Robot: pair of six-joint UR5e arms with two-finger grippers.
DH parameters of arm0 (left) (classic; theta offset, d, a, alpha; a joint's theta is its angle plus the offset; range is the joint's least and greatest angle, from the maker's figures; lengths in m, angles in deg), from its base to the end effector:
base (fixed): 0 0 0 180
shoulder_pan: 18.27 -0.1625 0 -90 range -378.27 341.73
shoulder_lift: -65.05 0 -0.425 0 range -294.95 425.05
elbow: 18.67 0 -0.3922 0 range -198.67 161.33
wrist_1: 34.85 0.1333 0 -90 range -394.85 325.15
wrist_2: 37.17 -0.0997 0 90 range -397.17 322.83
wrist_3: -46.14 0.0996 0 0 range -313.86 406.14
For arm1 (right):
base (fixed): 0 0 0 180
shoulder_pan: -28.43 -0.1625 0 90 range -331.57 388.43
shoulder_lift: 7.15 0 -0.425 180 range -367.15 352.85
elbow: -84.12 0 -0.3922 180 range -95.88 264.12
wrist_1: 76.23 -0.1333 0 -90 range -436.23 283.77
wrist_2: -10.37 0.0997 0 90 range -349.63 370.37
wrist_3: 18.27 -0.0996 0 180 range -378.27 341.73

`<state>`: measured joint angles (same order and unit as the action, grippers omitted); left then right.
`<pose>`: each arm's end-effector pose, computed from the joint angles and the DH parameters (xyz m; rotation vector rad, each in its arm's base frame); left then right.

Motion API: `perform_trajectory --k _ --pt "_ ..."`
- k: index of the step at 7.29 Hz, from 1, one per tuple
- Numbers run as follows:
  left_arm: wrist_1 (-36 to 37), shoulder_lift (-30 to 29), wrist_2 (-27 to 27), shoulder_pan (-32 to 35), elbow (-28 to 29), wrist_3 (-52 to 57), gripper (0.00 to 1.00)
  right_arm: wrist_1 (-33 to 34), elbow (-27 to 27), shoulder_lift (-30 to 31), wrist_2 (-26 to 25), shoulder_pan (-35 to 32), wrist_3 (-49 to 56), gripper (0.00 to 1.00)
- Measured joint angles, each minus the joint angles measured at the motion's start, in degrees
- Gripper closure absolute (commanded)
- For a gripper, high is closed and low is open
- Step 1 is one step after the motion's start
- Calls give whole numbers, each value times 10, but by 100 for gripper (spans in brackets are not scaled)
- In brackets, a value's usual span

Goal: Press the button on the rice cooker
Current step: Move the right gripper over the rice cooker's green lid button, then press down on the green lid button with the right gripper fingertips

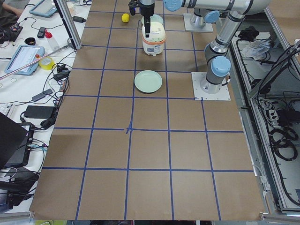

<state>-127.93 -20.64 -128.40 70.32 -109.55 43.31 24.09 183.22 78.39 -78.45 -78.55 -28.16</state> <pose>-0.1198 -0.4630 0.5108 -0.1155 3.1180 -0.0099 0.2779 -0.4465 0.3892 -0.1928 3.1274 0.0937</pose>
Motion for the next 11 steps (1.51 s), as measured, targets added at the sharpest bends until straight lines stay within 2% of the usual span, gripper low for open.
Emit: perform_trajectory --k 2,11 --pt "0 0 0 0 0 0 0 37 22 -4 2 -4 -7 97" --pt "0 0 0 0 0 0 0 44 26 -21 2 -31 -37 94"
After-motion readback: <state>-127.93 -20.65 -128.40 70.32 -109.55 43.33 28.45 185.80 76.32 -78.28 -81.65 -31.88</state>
